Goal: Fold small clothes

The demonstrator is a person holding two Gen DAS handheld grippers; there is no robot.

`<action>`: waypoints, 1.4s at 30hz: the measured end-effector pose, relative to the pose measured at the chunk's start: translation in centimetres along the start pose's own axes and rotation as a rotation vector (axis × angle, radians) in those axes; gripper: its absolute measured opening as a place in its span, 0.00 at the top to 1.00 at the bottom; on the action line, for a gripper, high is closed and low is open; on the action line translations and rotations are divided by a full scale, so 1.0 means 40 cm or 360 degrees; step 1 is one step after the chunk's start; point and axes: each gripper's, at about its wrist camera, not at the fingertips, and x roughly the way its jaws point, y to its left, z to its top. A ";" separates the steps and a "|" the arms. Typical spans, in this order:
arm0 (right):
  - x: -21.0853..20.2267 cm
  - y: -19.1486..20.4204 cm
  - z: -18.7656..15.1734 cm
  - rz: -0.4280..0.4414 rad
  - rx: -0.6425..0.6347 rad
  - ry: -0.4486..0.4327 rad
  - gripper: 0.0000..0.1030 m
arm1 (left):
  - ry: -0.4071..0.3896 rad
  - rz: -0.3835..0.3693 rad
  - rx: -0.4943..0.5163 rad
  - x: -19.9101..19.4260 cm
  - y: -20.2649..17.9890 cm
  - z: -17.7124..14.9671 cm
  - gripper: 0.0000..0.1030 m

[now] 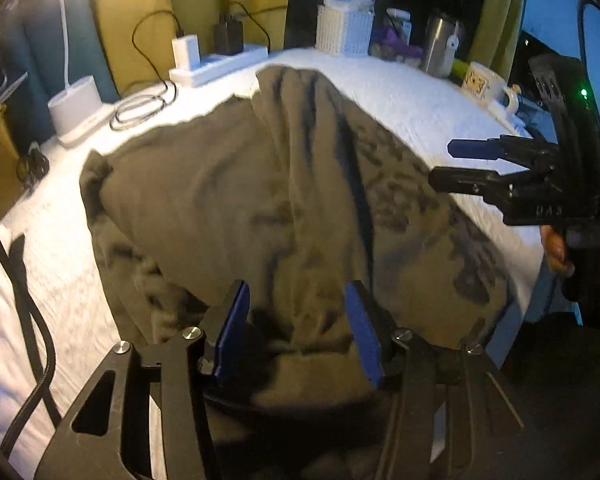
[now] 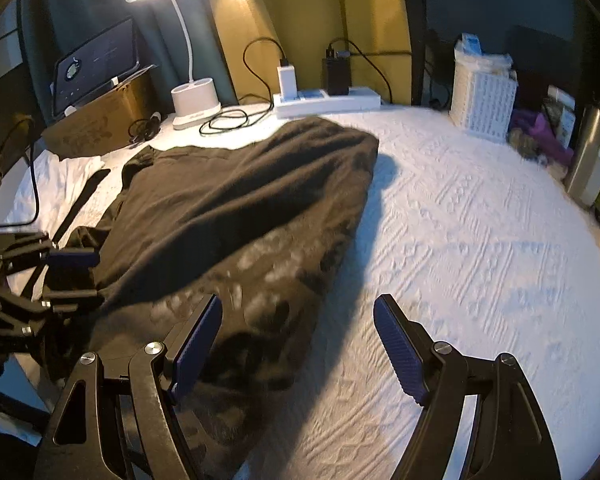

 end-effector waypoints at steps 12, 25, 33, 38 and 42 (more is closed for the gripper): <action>0.030 0.029 -0.077 -0.0004 0.0012 0.0071 0.23 | -0.0183 0.0048 -0.0148 -0.110 -0.006 -0.058 0.98; 0.021 0.079 -0.109 0.0004 -0.0071 0.0093 0.23 | -0.0131 0.0064 -0.0356 -0.158 0.027 -0.150 0.97; 0.006 0.062 -0.096 0.0005 -0.0060 0.0086 0.23 | -0.0064 0.0056 -0.0440 -0.188 0.039 -0.168 0.97; -0.006 0.043 -0.080 0.0038 -0.0056 0.0060 0.23 | -0.0058 0.0122 -0.0479 -0.208 0.047 -0.156 0.96; 0.000 0.041 -0.084 0.0069 -0.0061 0.0064 0.23 | -0.0065 0.0160 -0.0502 -0.201 0.046 -0.135 0.96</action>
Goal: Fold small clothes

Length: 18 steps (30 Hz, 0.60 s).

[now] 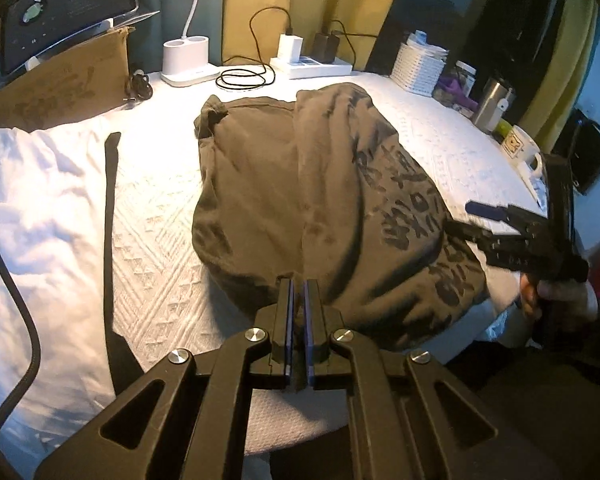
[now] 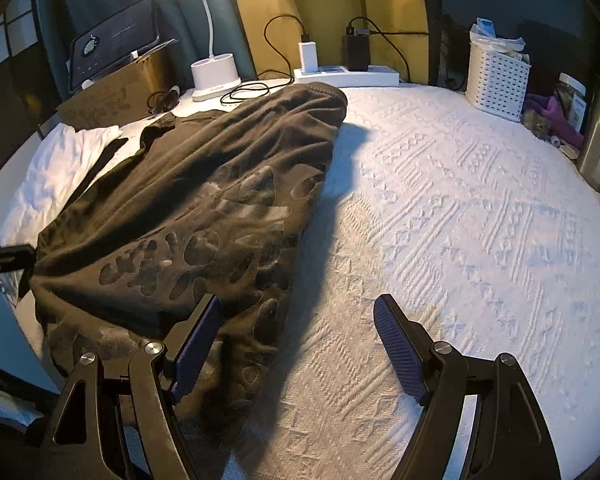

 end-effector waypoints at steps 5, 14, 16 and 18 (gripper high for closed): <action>-0.001 0.009 -0.017 0.0032 -0.0008 -0.0004 0.23 | 0.0017 0.0030 0.0050 0.043 -0.039 0.018 0.57; -0.007 0.002 -0.041 0.0050 0.0020 -0.0002 0.23 | 0.0060 0.0093 0.0108 0.067 -0.065 0.021 0.42; -0.012 -0.007 -0.033 0.0047 0.0029 -0.0013 0.23 | -0.0004 0.0097 0.0127 0.037 -0.070 0.044 0.42; -0.018 -0.018 -0.021 0.0048 0.0032 -0.0030 0.23 | -0.0057 0.0096 0.0145 0.015 -0.075 0.072 0.42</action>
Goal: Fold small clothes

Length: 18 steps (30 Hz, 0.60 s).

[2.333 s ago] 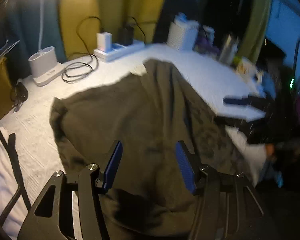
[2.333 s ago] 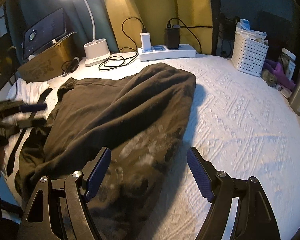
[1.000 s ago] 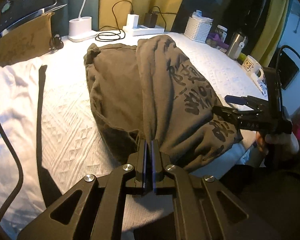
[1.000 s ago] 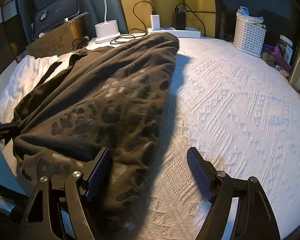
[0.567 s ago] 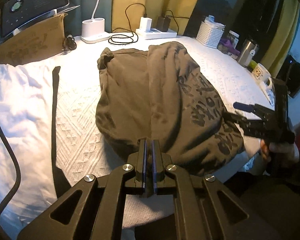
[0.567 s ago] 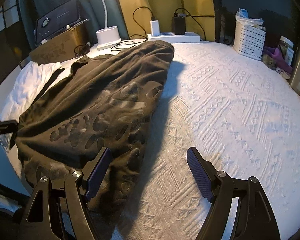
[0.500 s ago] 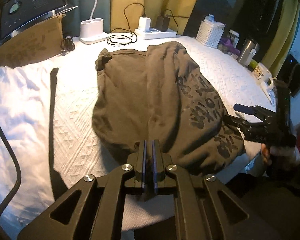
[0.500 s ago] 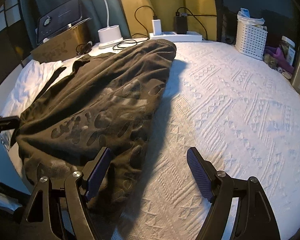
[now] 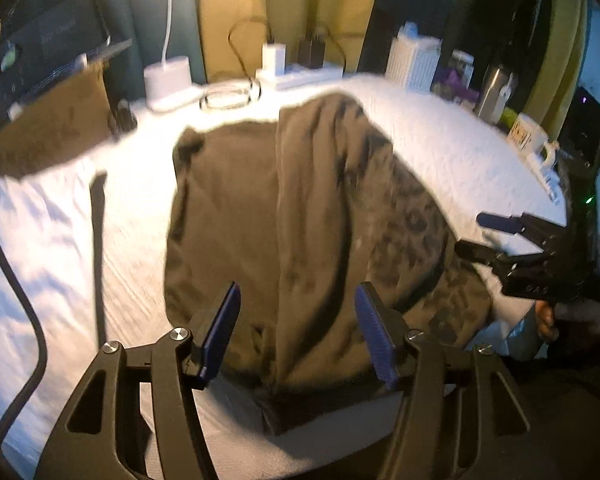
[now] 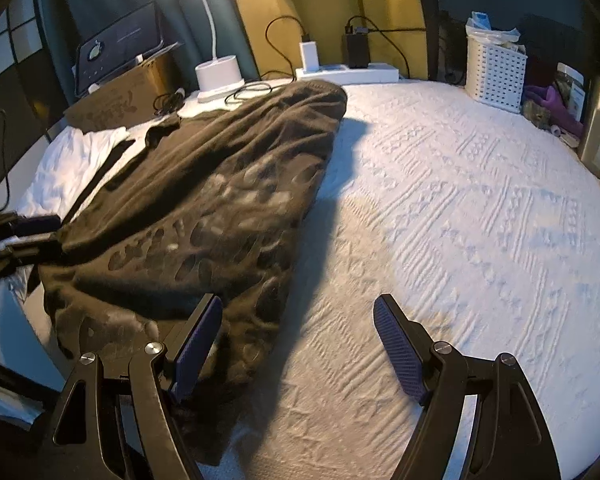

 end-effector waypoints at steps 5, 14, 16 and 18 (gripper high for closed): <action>-0.004 -0.035 0.041 0.0000 0.0018 -0.0031 0.23 | -0.0036 0.0031 0.0034 0.006 0.008 0.064 0.42; 0.041 -0.111 0.144 -0.0029 0.0037 -0.0045 0.23 | -0.0035 -0.0011 0.0084 0.151 0.024 0.220 0.42; 0.056 -0.125 0.172 -0.0035 0.0041 -0.0047 0.23 | -0.0023 -0.0039 0.0091 0.201 0.031 0.258 0.42; 0.071 -0.136 0.200 -0.0027 0.0044 -0.0056 0.23 | -0.0008 -0.0064 0.0104 0.238 0.031 0.282 0.42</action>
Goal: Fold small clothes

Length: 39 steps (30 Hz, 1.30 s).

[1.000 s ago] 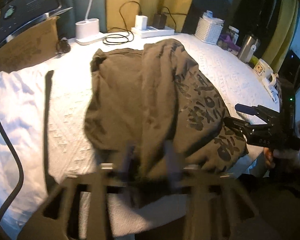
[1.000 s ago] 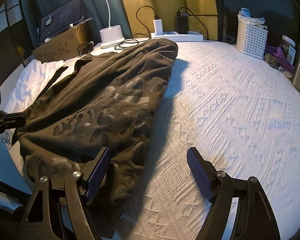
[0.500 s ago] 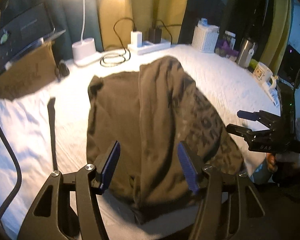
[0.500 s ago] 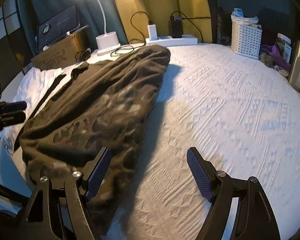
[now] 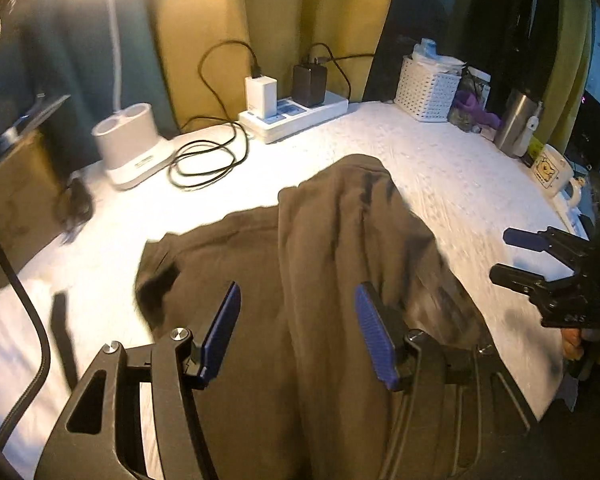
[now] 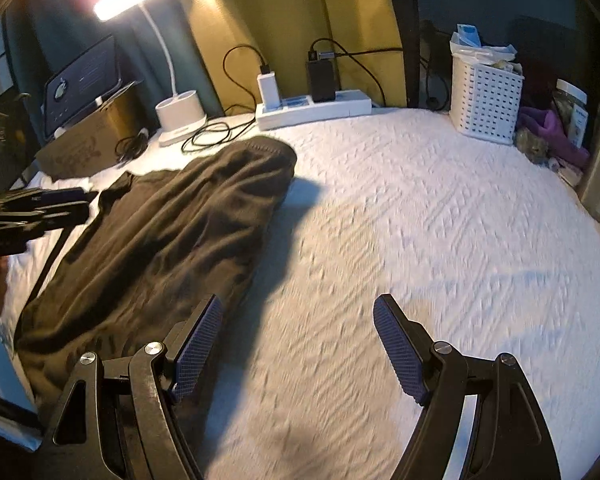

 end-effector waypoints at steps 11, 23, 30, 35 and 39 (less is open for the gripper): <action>0.097 -0.019 0.098 0.0053 -0.0015 0.0003 0.23 | 0.0089 -0.0122 -0.0036 0.200 0.047 0.080 0.43; 0.201 -0.009 0.160 0.0113 0.0040 0.0021 0.23 | -0.0029 -0.0213 -0.0016 0.162 0.043 0.097 0.95; 0.199 0.024 0.173 0.0093 0.0011 0.0011 0.23 | -0.0190 -0.0204 -0.0037 0.035 0.060 0.109 0.96; 0.194 0.061 0.188 0.0091 -0.0025 -0.0005 0.23 | -0.0218 -0.0173 -0.0059 -0.030 0.090 0.102 0.96; 0.217 0.094 0.195 0.0118 -0.0042 0.0012 0.23 | -0.0187 -0.0157 -0.0127 -0.028 0.136 0.077 0.96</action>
